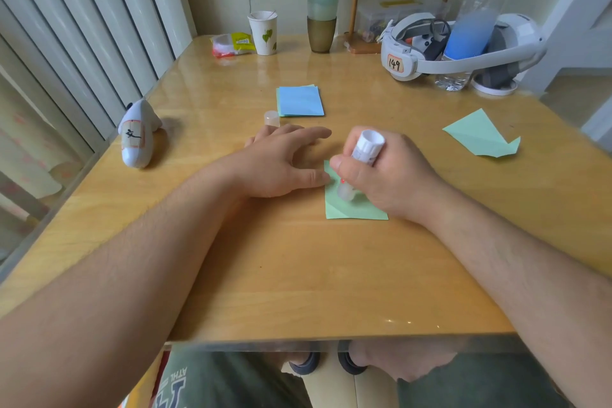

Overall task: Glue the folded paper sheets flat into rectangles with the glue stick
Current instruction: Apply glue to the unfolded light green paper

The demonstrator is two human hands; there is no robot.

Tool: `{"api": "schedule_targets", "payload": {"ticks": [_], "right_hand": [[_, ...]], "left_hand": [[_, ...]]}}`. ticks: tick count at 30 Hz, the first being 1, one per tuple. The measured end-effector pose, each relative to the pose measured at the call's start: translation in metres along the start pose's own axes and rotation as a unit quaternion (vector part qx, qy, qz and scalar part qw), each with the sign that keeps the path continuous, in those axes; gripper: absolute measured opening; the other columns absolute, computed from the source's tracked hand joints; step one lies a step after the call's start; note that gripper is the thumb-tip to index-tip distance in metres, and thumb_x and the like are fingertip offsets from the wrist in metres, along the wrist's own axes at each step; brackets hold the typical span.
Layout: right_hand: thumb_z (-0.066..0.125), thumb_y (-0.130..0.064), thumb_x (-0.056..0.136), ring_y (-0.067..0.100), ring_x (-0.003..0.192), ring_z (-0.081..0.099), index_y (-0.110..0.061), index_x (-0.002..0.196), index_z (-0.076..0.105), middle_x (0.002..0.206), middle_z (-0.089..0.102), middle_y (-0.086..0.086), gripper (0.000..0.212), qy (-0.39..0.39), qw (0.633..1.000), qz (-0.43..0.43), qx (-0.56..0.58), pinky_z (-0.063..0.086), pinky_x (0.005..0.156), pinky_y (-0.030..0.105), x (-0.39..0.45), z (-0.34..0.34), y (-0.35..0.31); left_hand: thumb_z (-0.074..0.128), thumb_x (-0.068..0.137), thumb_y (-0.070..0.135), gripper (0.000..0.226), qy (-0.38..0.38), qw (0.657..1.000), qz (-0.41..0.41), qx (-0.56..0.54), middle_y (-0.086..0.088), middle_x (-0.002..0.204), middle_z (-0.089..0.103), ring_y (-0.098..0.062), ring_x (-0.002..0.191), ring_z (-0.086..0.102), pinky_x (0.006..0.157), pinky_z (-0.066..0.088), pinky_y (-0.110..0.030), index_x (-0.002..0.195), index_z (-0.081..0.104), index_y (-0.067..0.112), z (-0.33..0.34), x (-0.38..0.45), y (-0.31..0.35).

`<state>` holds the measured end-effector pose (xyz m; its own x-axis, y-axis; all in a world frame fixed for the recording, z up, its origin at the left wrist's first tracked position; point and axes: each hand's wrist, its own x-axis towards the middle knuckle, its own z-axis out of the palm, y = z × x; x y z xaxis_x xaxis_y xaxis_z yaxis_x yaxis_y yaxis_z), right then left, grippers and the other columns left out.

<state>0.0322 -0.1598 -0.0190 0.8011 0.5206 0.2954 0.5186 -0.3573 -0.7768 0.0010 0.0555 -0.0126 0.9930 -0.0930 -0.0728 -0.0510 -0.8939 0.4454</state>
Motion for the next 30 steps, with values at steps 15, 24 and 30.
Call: {"api": "schedule_targets", "payload": {"ticks": [15,24,30], "right_hand": [[0.076,-0.033,0.087,0.018,0.067,0.053,-0.017,0.077,0.058,0.074,0.067,0.004,0.026,-0.078,0.995,0.007,-0.064,0.043,0.061,0.029,0.001,0.004,-0.010],[0.075,-0.026,0.085,0.007,0.062,0.042,-0.015,0.072,0.055,0.061,0.050,-0.009,0.026,-0.066,0.996,0.034,-0.056,0.034,0.055,0.023,-0.010,-0.022,0.001],[0.076,-0.029,0.085,0.008,0.061,0.040,-0.017,0.071,0.055,0.060,0.048,-0.011,0.028,-0.088,0.992,0.061,-0.071,0.035,0.059,0.030,-0.009,-0.038,0.007]], "left_hand": [[0.069,0.082,0.069,0.085,-0.007,0.999,0.008,0.032,0.014,0.160,0.029,-0.023,0.149,0.018,0.121,0.019,-0.052,0.153,0.023,0.062,0.001,0.000,0.003],[0.070,0.081,0.071,0.087,-0.011,0.999,0.008,0.031,0.013,0.161,0.030,-0.025,0.149,0.019,0.123,0.020,-0.056,0.154,0.024,0.058,-0.001,-0.001,0.003],[0.069,0.082,0.073,0.086,-0.014,0.999,0.012,0.033,0.012,0.160,0.030,-0.026,0.149,0.018,0.123,0.020,-0.056,0.154,0.024,0.058,0.000,-0.001,0.001]]}}
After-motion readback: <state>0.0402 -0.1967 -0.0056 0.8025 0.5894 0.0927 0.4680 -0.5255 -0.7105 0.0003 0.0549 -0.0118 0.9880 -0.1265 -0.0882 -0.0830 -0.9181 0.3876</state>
